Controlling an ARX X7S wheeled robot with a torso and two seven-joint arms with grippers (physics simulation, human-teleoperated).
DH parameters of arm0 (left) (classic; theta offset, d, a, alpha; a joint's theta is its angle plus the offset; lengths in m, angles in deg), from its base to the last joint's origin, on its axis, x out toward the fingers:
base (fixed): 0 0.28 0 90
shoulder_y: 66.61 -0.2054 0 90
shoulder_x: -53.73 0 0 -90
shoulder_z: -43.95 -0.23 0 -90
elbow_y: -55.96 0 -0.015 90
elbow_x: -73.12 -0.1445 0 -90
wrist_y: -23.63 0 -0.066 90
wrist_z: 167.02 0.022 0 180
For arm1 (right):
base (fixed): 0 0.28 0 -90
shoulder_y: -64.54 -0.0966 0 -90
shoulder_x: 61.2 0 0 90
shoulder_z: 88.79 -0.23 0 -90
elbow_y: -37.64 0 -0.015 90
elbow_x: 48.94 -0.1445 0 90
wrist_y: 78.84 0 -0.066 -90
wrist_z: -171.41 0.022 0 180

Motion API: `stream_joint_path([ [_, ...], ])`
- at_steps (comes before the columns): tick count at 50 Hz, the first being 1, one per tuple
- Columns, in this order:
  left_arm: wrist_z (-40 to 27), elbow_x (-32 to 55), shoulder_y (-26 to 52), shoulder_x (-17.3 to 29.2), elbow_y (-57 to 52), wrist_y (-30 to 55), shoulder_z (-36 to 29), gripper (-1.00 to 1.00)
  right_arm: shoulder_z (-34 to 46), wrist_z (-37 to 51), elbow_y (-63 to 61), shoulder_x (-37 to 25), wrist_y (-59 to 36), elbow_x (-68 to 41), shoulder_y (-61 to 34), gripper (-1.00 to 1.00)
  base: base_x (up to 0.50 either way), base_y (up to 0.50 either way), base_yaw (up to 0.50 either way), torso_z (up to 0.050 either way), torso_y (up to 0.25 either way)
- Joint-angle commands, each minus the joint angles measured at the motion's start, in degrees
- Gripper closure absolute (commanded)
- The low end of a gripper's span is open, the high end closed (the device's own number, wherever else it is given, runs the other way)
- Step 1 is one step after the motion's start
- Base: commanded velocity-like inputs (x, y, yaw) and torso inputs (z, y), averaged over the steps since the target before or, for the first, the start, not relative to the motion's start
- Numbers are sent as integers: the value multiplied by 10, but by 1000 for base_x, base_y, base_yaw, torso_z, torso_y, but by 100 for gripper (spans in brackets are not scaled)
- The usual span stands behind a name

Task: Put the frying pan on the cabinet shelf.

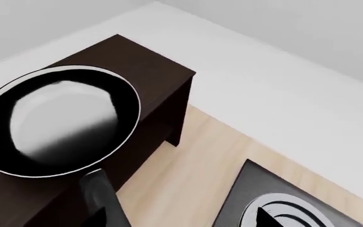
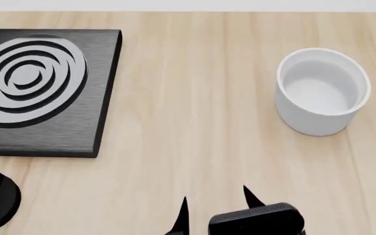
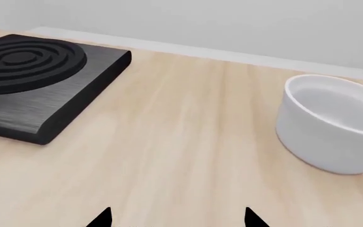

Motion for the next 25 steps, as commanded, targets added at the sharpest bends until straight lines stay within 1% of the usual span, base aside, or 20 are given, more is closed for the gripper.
stream_joint_path([
  [1,-2,24,-3,19,-89,40,15,-100,-4,-1,-12,2,0,3,13,-100,0,0,0,0,0],
  [7,-23,62,-19,42,-123,53,39,-100,-1,3,-19,0,1,3,21,-100,0,0,0,0,0],
  [11,-27,93,-35,57,-157,40,65,-100,-1,4,-22,-1,1,3,24,-100,0,0,0,0,0],
  [13,-46,120,-52,66,-171,44,79,-100,-1,4,-22,-1,1,3,24,-100,0,0,0,0,0],
  [14,-38,126,-60,71,-188,45,80,-100,-1,4,-22,-1,1,3,24,-100,0,0,0,0,0],
  [18,-59,192,-94,80,-235,43,111,-100,-1,4,-22,-1,1,3,24,-100,0,0,0,0,0],
  [21,-64,217,-102,85,-266,54,112,-100,-1,4,-22,-1,1,3,24,-100,0,0,0,0,0],
  [25,-100,281,-125,89,-301,53,122,-100,-1,4,-22,-1,1,3,24,-100,0,0,0,0,0],
])
